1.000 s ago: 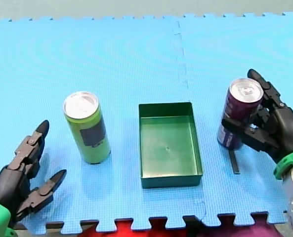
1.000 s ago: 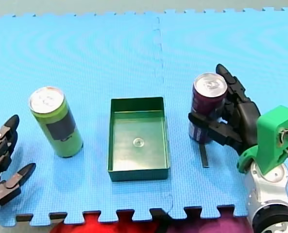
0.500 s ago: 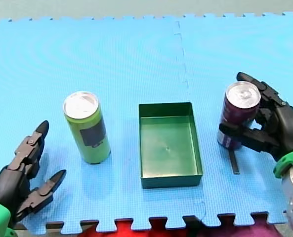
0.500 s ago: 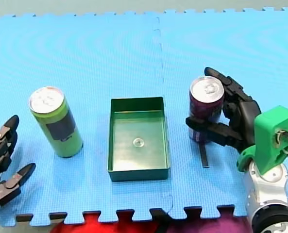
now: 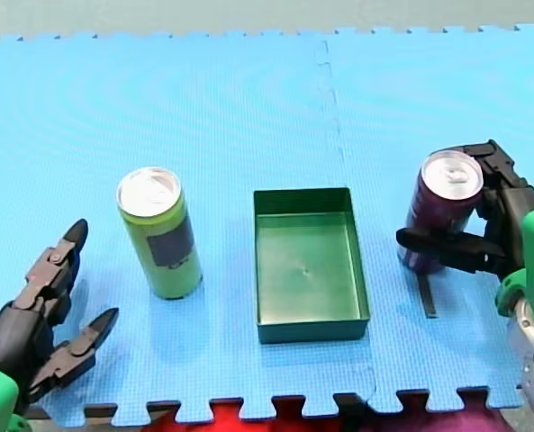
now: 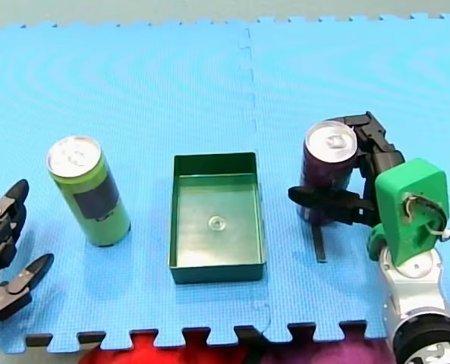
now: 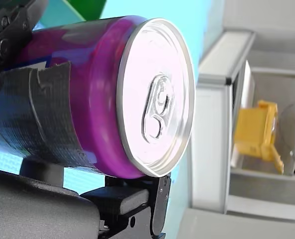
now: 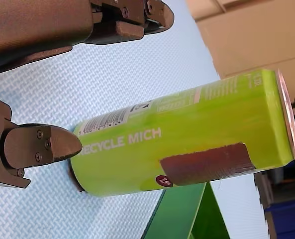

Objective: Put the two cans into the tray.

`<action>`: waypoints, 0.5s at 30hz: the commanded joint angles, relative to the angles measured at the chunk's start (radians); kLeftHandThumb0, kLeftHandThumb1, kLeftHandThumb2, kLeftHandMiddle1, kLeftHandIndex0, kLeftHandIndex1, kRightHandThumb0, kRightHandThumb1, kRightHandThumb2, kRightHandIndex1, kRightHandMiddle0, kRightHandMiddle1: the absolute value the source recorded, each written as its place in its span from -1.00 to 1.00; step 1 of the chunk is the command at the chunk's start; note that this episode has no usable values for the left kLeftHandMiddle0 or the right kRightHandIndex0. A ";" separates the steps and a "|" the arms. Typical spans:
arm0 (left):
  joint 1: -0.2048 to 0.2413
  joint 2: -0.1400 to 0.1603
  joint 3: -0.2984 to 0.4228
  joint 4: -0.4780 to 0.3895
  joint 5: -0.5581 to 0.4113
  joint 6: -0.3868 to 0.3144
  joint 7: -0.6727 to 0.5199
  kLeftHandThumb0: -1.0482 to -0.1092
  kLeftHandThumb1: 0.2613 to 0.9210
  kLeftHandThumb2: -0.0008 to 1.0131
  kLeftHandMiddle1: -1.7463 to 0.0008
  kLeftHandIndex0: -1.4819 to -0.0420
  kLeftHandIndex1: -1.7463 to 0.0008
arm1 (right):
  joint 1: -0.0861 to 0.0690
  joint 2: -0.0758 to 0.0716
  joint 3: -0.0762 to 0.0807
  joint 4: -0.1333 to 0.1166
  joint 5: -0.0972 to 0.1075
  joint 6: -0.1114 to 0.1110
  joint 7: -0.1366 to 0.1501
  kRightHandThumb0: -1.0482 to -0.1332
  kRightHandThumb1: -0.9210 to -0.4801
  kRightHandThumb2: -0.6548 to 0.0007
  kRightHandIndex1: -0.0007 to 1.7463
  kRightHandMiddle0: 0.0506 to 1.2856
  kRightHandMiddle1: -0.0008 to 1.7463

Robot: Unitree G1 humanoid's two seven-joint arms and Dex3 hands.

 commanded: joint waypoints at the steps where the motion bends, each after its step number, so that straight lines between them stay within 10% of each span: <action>1: -0.006 0.009 0.004 0.011 -0.003 -0.012 -0.003 -1.00 1.00 -0.17 1.00 0.87 1.00 | 0.003 -0.005 -0.005 0.000 0.012 0.009 0.015 0.46 -0.21 0.97 1.00 -0.24 1.00; 15: -0.030 0.014 0.015 0.057 -0.023 -0.043 -0.040 -1.00 1.00 -0.20 1.00 0.87 1.00 | 0.002 -0.002 -0.012 -0.008 0.026 0.003 0.022 0.50 -0.25 0.97 1.00 -0.22 1.00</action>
